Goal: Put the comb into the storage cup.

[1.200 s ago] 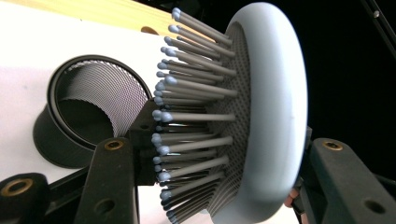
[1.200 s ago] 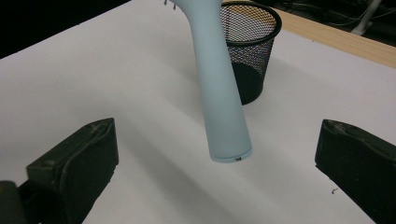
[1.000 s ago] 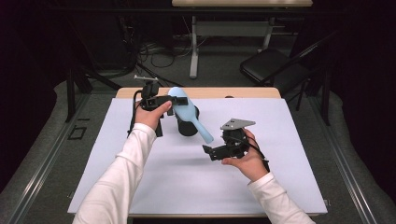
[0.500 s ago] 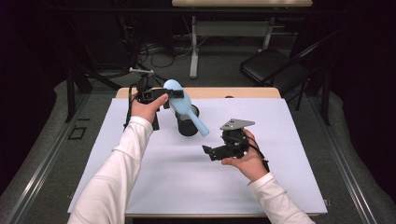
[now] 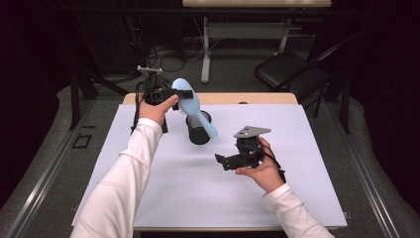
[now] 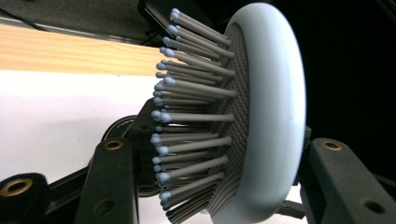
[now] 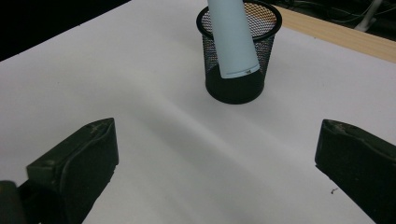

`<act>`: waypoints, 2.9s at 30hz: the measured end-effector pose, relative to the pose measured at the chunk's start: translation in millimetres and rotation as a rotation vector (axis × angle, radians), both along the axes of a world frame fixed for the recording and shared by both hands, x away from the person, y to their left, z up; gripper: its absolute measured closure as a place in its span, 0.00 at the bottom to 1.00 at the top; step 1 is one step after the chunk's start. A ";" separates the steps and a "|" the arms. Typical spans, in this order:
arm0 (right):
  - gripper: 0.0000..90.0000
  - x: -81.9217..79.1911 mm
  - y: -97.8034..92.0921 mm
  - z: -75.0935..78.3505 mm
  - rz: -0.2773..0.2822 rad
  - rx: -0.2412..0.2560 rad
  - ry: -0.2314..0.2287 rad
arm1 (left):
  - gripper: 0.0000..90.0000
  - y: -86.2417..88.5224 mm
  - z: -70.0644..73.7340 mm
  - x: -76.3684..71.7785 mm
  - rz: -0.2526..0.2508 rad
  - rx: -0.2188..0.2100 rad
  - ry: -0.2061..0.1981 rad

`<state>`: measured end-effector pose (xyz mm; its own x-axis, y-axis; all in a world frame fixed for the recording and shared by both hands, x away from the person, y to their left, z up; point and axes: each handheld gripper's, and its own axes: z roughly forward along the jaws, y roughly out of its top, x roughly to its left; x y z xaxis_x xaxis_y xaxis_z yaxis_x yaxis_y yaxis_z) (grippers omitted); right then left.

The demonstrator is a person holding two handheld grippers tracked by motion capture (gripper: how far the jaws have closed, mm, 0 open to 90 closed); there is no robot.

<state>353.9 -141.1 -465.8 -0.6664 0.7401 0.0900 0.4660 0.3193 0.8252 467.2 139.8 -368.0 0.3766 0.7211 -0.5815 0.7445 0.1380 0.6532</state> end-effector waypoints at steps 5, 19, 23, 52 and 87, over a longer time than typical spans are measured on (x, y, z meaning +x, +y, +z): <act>0.00 0.6 0.0 -0.9 0.000 -0.002 0.001 | 0.53 0.3 3.4 1.3 0.000 0.022 -0.023; 0.00 1.6 -1.0 -1.6 -0.006 -0.004 0.000 | 0.53 -1.8 11.8 6.0 0.014 0.018 -0.037; 0.00 1.8 -1.7 -1.3 -0.012 0.001 0.001 | 0.53 -0.9 12.0 7.3 0.026 0.019 -0.043; 0.00 2.0 0.2 -3.3 -0.007 -0.009 0.000 | 0.53 -8.5 27.3 6.0 0.044 0.166 -0.166; 0.00 2.7 -0.3 -4.8 -0.006 -0.012 0.005 | 0.53 -23.6 16.1 11.1 0.059 0.309 -0.214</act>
<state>356.6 -141.4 -470.5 -0.6614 0.7454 0.0838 0.4718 0.3265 0.8190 478.4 116.1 -352.0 0.4181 0.8744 -0.2462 0.5834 -0.0508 0.8106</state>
